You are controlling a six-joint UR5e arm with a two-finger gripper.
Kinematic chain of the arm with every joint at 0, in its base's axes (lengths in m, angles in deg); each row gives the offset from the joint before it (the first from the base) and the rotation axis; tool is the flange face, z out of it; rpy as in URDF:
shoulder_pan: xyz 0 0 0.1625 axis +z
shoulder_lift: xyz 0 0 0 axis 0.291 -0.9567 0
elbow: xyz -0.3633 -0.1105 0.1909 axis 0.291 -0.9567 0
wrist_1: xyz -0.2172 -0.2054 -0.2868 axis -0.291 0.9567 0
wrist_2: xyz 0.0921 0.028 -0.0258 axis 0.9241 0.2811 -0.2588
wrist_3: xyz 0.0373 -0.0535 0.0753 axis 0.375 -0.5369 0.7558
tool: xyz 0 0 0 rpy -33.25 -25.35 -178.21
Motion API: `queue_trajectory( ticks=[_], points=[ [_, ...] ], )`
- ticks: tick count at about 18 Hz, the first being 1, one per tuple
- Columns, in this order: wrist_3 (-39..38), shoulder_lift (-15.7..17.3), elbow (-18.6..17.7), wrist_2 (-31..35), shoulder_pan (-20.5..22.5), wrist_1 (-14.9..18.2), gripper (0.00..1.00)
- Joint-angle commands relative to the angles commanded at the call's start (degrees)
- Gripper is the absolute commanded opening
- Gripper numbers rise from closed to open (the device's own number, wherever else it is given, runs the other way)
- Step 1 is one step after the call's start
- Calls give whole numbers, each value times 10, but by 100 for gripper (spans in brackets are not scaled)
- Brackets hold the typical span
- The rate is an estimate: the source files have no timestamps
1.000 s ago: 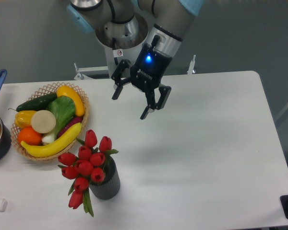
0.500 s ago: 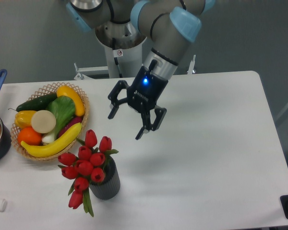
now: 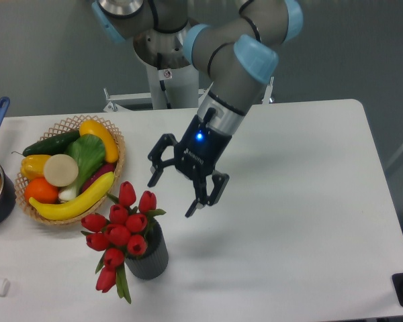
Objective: Pick up the flowers from the vase
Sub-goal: 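Lower the open gripper onto the red tulip stems above the vase, then close the gripper around the tulip stems at the vase rim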
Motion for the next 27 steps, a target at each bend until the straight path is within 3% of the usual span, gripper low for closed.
queue_trajectory(
  ticks=[7,11,27],
  points=[
    [-1,-25,11,-5,-14,-1,100],
    [-8,-47,39,-8,-21,-2,100],
    [-9,-72,54,-9,-45,-2,100]
  ],
)
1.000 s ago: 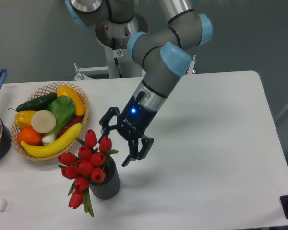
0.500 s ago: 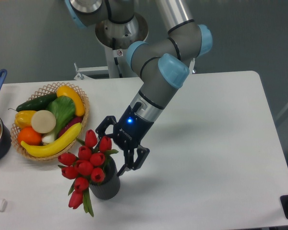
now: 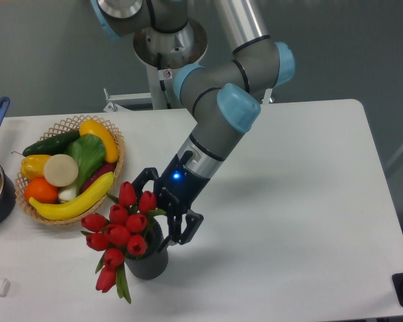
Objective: Pick up the flowers from the vase
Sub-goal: 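Close the gripper around the tulip stems at the vase rim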
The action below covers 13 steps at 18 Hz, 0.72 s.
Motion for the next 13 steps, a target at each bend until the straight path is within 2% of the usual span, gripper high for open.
queue_trajectory(
  ticks=[4,6,7,12,13],
  points=[
    [-1,-5,1,-1,-3,0,100],
    [-2,-6,1,-1,-4,0,91],
    [-2,-6,1,-3,-4,0,83],
    [-2,-7,3,-15,-4,-1,66],
    [-2,-6,4,-15,-4,-1,59]
  ],
)
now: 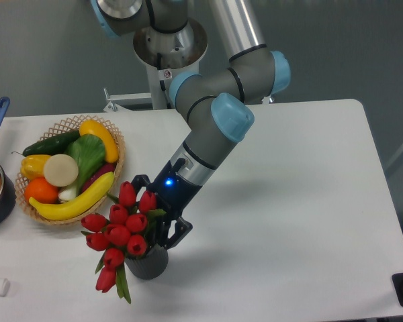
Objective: Pick up the flowers from the vase
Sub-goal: 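Close the gripper around the tulip stems at the vase rim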
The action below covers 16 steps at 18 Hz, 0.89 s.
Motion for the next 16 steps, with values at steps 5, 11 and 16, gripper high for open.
queue_trajectory(
  ticks=[5,11,16],
  points=[
    [-2,3,0,-6,2,1,48],
    [-6,5,1,-8,4,1,47],
    [-17,8,1,-12,8,1,47]
  ],
)
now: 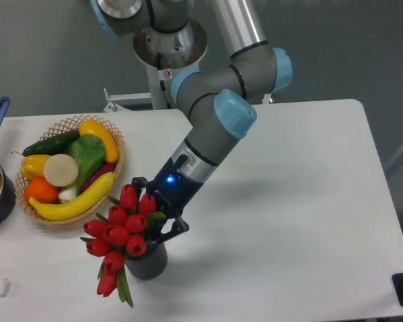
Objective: Pick up the flowers from the vase
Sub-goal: 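Close the gripper around the tulip stems at the vase rim, then lift the gripped tulips straight up out of the grey vase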
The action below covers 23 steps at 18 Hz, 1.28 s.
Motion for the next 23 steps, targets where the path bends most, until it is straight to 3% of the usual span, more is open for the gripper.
queue_trajectory(
  ticks=[11,23],
  points=[
    [-69,54,4,-15,0,0,47],
    [-143,66,66,-15,1,0,47]
  ],
)
